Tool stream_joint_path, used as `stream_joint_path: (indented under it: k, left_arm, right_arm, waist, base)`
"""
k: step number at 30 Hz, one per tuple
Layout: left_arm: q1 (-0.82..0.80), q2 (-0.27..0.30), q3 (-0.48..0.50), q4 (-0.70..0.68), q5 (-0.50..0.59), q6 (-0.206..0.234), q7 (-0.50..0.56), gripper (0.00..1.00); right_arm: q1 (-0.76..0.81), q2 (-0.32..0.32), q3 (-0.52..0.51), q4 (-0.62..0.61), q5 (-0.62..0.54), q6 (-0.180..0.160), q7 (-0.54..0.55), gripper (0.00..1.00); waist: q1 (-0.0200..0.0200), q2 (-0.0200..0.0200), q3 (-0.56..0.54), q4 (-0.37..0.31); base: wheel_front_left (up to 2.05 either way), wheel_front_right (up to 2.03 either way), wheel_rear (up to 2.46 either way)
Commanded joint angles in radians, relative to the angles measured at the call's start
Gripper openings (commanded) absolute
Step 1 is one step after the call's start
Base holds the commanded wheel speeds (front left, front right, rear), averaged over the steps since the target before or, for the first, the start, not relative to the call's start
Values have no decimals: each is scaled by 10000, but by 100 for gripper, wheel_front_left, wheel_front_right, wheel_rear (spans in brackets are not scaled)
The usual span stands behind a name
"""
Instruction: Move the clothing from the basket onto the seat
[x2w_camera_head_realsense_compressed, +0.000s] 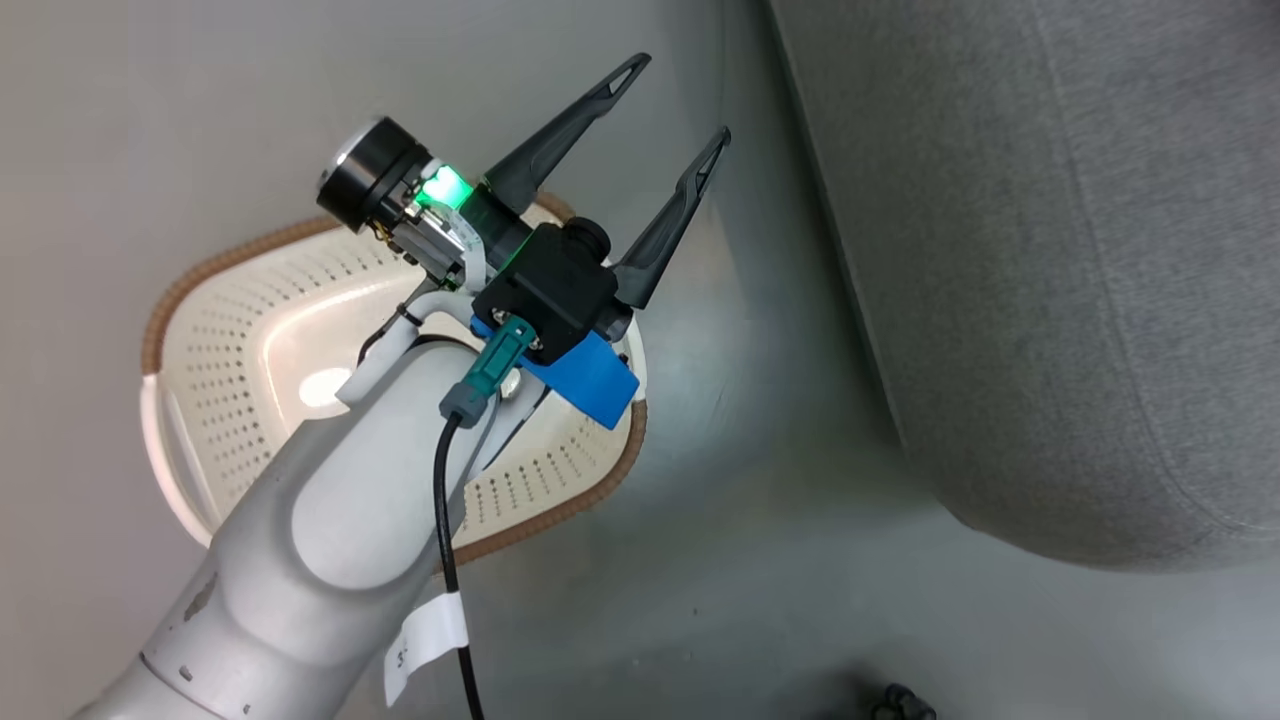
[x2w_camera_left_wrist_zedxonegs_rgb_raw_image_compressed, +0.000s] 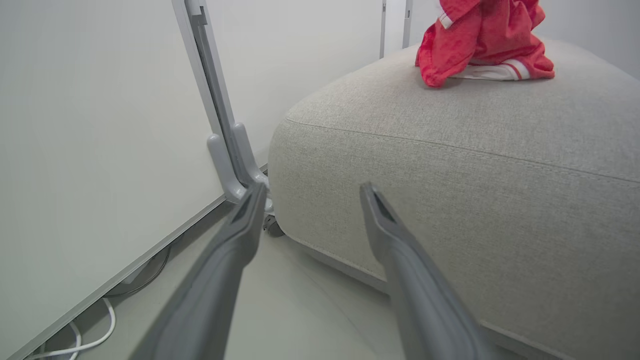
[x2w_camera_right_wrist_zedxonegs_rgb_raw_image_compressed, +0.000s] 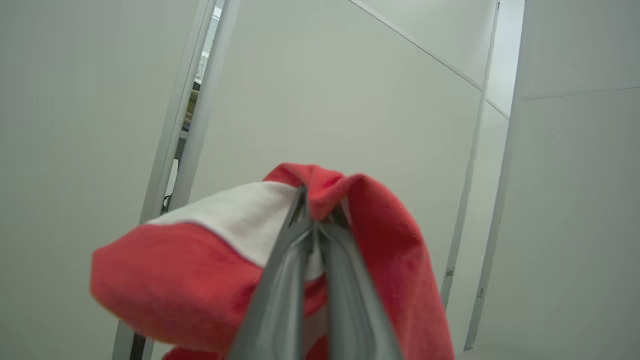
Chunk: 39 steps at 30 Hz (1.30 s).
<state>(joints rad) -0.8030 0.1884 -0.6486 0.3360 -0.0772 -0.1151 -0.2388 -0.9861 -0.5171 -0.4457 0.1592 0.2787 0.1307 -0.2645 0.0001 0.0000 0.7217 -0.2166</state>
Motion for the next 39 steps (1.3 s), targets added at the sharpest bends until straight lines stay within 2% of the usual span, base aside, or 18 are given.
stream_joint_path:
  k: [1, 5, 15, 19, 20, 21, 22, 31, 39]
  left_arm:
    - [-190, 77, -17, -64, 85, 24, 20, 100]
    - [-318, 220, -108, -241, 131, 1, 85, 100]
    - [-436, 378, -176, -544, 75, 95, 248, 100]
    - [-410, 373, -211, -576, 32, 158, 230, 100]
    - [-305, 389, -225, -501, -12, 202, 175, 100]
    - [-270, 377, -227, -479, -21, 211, 156, 100]
    - [-232, 361, -232, -443, -59, 232, 115, 100]
    - [469, -43, -100, 86, -584, 458, -237, 100]
    - [1825, -163, 856, -291, -1159, 894, -272, 100]
  right_arm:
    - [-20, -116, -58, 268, -161, 1, 2, 0]
    - [281, -183, -373, 1387, -413, 1, 4, 0]
    - [618, 712, -166, 3640, -1025, 1, 2, 0]
    - [629, 911, -170, 4049, -1151, 1, 2, 0]
    - [662, 1061, -270, 3988, -1180, 1, 2, 26]
    - [724, 1118, -352, 3899, -1181, 1, 2, 92]
    - [811, 1200, -384, 3839, -1154, 1, 2, 100]
    - [3351, 1774, -607, 2049, -1251, 1, 2, 100]
    - [5320, 2349, 509, 297, -1161, 1, 2, 100]
  waist:
    - [-1, 0, 479, -34]
    - [-1, 0, 812, -38]
    - [-1, 0, 1159, 96]
    - [-1, 0, 1157, 150]
    - [-1, 0, 1017, 128]
    - [-1, 0, 939, 123]
    - [-1, 0, 829, 123]
    - [-1, 0, -967, 265]
    - [-1, 0, -2814, 398]
  base:
    - [0, 0, 0]
    - [0, 0, 0]
    - [0, 0, 0]
    - [0, 0, 0]
    - [0, 0, 0]
    - [0, 0, 0]
    - [0, 0, 0]
    - [0, 0, 0]
    - [0, 0, 0]
